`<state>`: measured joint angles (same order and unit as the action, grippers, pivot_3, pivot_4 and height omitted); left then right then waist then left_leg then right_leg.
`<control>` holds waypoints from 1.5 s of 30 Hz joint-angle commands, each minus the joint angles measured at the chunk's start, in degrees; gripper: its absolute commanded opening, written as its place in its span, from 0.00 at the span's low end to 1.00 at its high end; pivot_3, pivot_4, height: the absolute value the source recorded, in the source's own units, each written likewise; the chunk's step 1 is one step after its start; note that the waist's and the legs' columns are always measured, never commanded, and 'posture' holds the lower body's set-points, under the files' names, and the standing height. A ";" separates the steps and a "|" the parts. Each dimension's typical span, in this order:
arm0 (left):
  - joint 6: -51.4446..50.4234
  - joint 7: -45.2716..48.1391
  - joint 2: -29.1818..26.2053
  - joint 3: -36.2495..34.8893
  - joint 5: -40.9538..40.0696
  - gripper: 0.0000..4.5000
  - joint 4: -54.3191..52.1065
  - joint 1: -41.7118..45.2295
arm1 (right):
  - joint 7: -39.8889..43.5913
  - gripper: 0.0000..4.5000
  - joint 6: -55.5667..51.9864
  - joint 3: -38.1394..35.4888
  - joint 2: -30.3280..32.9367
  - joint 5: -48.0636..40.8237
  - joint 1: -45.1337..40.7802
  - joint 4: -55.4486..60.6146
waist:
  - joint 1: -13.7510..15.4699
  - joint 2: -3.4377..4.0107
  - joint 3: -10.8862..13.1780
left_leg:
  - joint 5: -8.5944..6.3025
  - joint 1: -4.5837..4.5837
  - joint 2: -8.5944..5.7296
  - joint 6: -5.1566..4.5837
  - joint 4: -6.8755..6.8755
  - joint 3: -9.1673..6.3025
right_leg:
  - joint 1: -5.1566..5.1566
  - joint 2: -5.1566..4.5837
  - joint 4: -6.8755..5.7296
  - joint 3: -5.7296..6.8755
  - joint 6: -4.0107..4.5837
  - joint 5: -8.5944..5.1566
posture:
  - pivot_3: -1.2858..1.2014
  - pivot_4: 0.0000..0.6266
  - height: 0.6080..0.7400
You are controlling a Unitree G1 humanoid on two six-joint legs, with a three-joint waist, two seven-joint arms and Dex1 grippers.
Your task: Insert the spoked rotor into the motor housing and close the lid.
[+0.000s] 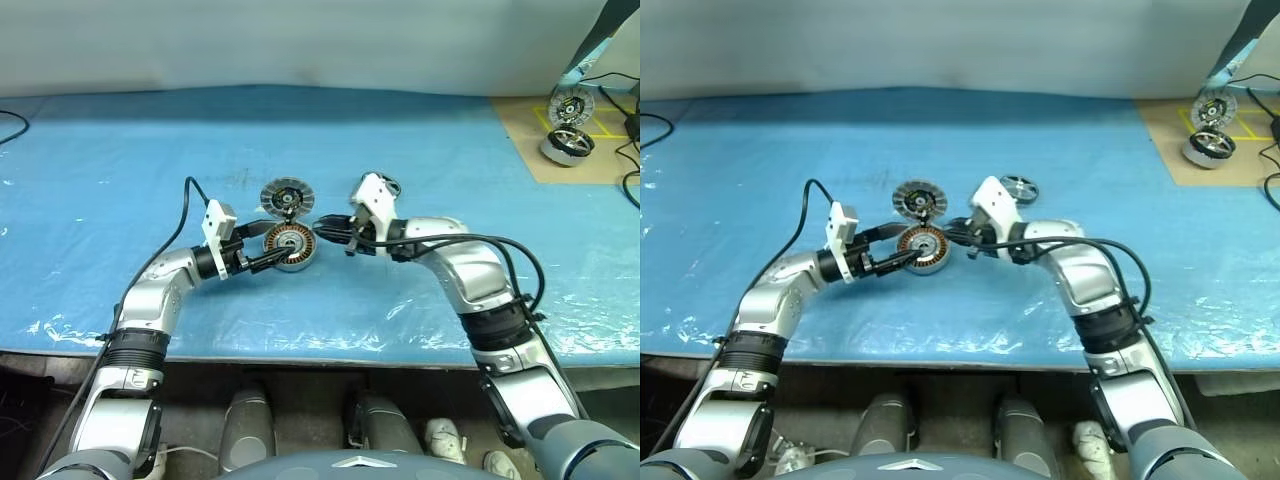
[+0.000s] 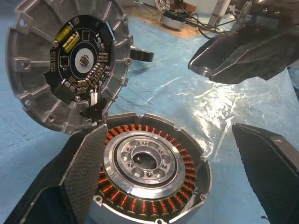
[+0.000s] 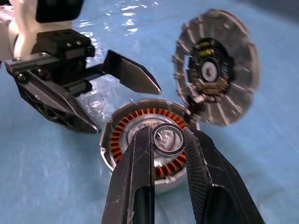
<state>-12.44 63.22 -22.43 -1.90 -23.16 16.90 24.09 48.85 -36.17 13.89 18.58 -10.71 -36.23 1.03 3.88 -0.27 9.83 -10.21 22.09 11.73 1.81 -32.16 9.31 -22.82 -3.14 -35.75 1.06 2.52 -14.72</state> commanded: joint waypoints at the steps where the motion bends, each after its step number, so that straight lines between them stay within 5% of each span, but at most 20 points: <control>1: 2.95 1.16 -1.37 0.64 1.12 1.00 -2.55 -1.68 | 0.34 0.12 4.41 3.10 -1.67 1.89 -2.62 -4.30 | 0.03 0.00 0.00 | 0.00 0.02 -0.01 0.00 0.00 0.00 | 0.00 0.00 0.00 0.00 0.00 0.00 | 0.52 0.24 1.00; 17: 2.69 -2.31 -2.03 -1.65 -0.41 1.00 -6.85 -5.84 | 1.63 0.12 14.36 6.21 -6.75 6.40 -10.32 -22.22 | 0.03 0.00 0.00 | 0.00 0.07 0.00 0.00 -0.09 -0.01 | 0.00 -0.02 -0.07 0.04 -0.01 0.01 | 0.52 0.24 1.00; 45: 3.56 -3.72 -2.50 -1.30 -0.47 1.00 -6.33 -5.72 | 4.11 0.12 15.81 6.96 -7.23 9.29 -9.20 -27.24 | 0.06 0.00 0.00 | 0.01 0.05 0.01 -0.02 -0.19 -0.01 | 0.01 -0.01 -0.21 0.04 0.00 0.00 | 0.52 0.24 1.00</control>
<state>-9.25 59.49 -24.48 -2.31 -22.85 12.18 17.89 52.44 -20.46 20.94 11.67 -1.57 -45.76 -26.43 3.94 -0.28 9.83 -10.19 22.14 11.74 1.79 -32.35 9.29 -22.82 -3.16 -35.96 1.10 2.52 -14.71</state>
